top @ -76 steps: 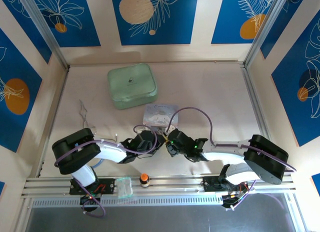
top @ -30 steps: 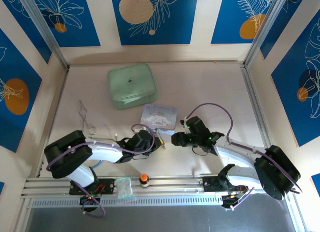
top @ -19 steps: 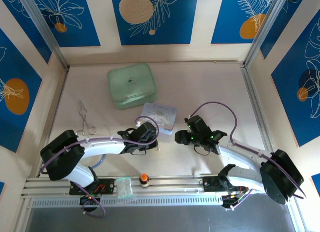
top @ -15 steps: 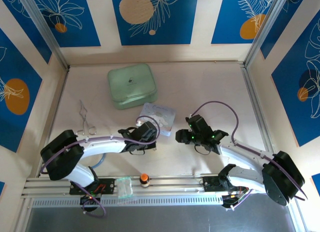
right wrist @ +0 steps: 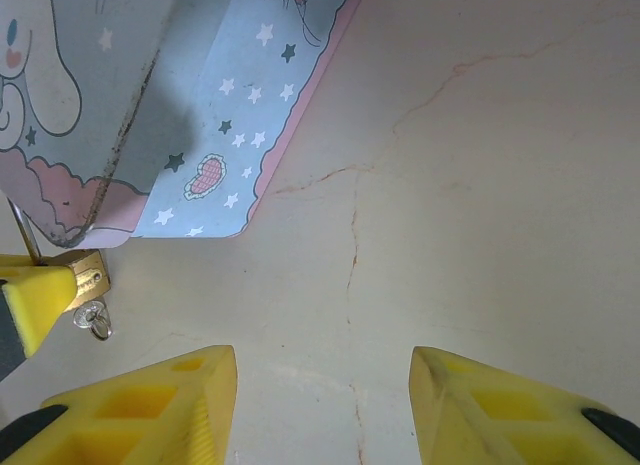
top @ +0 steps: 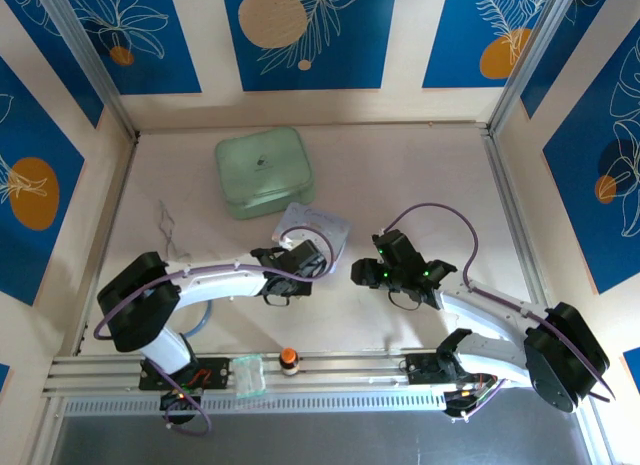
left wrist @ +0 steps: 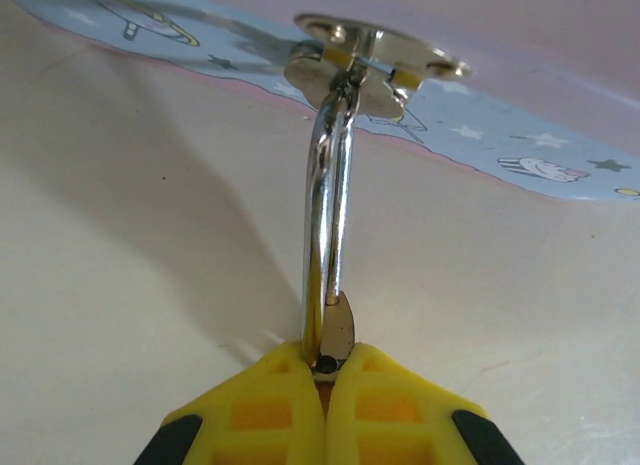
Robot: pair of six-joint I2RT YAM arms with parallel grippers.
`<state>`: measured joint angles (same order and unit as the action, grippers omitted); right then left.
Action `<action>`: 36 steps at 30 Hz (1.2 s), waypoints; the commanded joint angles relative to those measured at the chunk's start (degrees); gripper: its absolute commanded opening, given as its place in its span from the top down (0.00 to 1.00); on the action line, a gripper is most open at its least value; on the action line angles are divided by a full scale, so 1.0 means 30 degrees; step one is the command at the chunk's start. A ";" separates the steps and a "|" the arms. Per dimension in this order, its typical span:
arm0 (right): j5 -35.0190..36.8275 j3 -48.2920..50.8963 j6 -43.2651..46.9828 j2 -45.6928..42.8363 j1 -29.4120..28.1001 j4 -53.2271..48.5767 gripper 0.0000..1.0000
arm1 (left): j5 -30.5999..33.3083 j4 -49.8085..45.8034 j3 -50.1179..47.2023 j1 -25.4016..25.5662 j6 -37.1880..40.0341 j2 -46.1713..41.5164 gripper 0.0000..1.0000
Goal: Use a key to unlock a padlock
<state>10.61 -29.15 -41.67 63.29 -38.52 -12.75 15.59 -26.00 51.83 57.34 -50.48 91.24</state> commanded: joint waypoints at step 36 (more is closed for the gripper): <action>0.0649 0.1511 -0.1628 0.0350 0.0433 0.0924 0.51 | 0.4424 -0.4394 0.4316 0.3443 -0.0824 0.4538 0.79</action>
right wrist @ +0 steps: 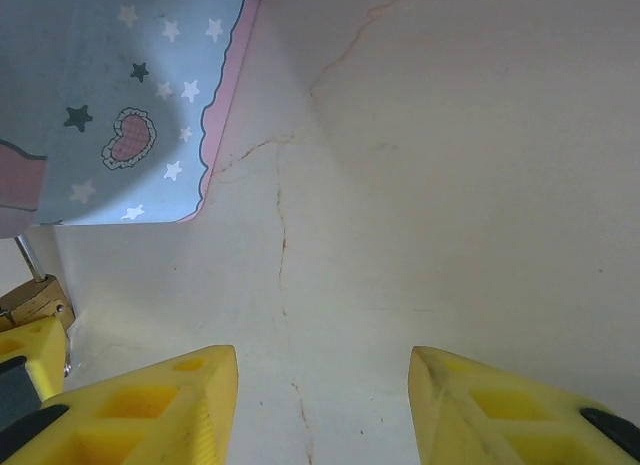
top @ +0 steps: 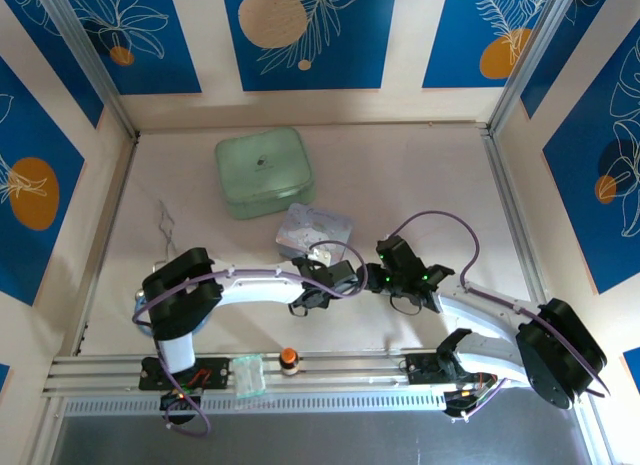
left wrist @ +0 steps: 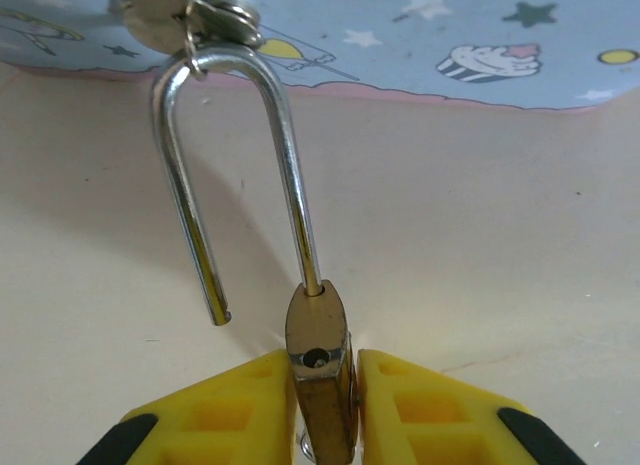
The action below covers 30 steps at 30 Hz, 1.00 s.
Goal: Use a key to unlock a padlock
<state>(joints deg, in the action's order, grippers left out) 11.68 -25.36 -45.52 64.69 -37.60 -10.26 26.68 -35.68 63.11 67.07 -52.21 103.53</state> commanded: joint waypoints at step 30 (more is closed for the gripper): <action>-0.0272 0.1153 -0.0436 -0.3178 -0.0142 0.0453 0.17 | 0.1840 -0.1042 0.0716 0.1484 0.0046 -0.1850 0.48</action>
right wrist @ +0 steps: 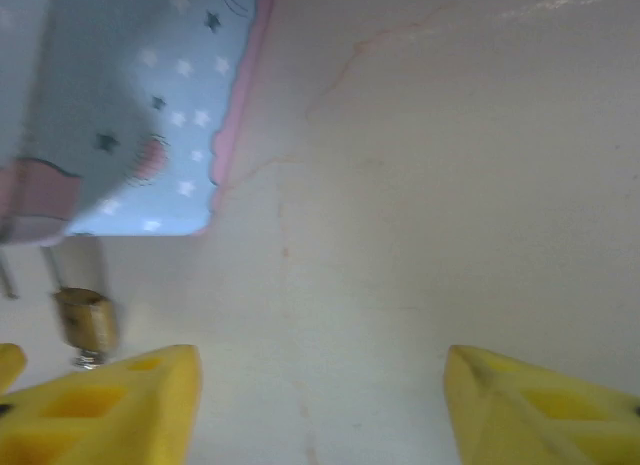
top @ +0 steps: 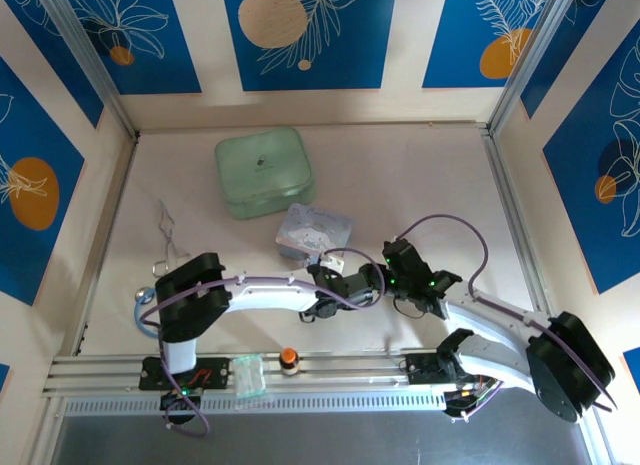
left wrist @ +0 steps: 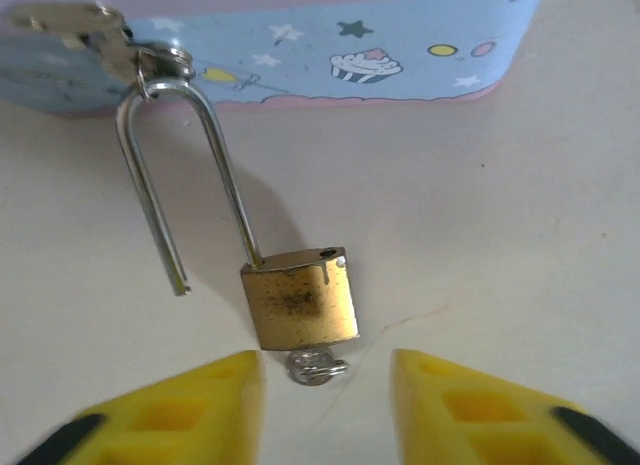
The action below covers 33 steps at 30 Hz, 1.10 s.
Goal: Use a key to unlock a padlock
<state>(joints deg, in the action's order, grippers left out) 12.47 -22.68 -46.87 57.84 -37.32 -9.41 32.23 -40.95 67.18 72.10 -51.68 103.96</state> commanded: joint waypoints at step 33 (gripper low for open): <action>0.3015 -0.9725 -0.0590 1.2547 -0.7172 -0.0702 0.48 | -0.4916 0.5694 -1.0234 -0.6805 0.0034 -1.4952 0.00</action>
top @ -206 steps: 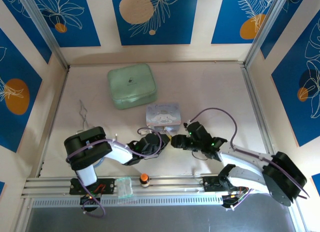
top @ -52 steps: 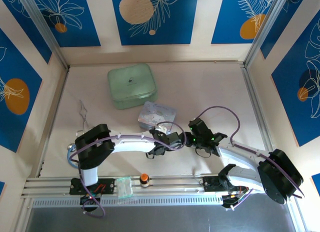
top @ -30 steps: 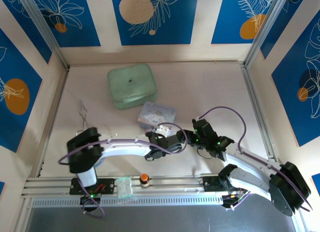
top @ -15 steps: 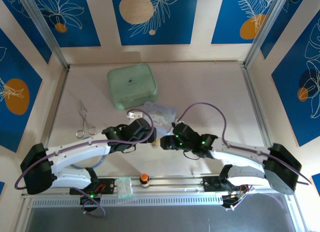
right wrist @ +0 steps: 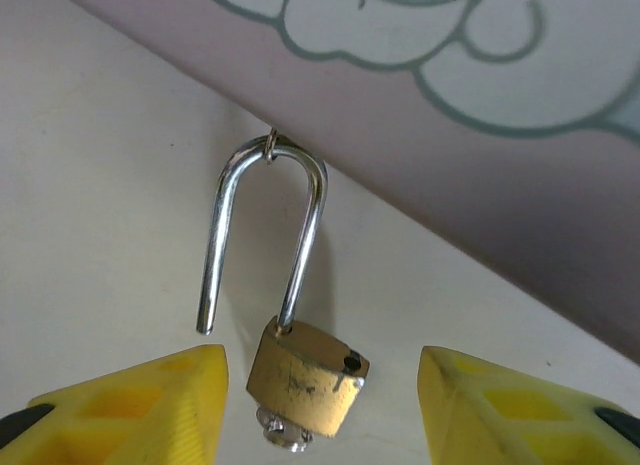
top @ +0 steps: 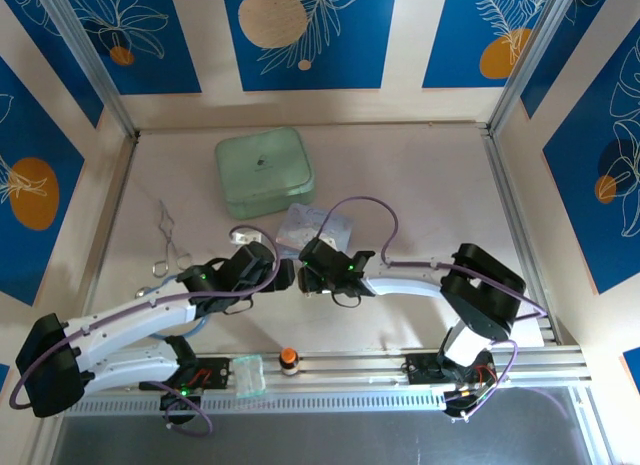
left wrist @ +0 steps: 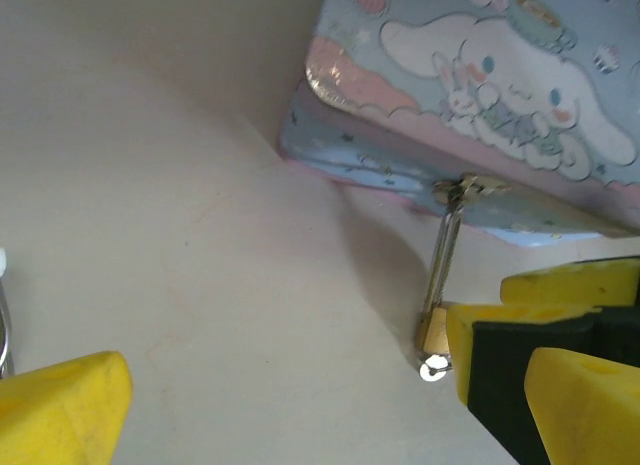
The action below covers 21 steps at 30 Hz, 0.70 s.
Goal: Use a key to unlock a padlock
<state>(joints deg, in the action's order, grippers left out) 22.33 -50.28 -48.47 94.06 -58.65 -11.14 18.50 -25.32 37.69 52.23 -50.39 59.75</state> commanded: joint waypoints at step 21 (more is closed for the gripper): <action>-0.0912 0.2028 -0.1751 0.0667 -0.0138 0.1140 0.76 | 0.0167 0.0880 -0.0592 -0.0162 -0.0242 0.0055 0.00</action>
<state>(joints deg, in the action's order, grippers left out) 22.59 -47.27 -51.94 95.96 -58.89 -6.48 18.22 -23.97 36.10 52.23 -50.94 59.75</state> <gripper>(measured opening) 0.274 0.998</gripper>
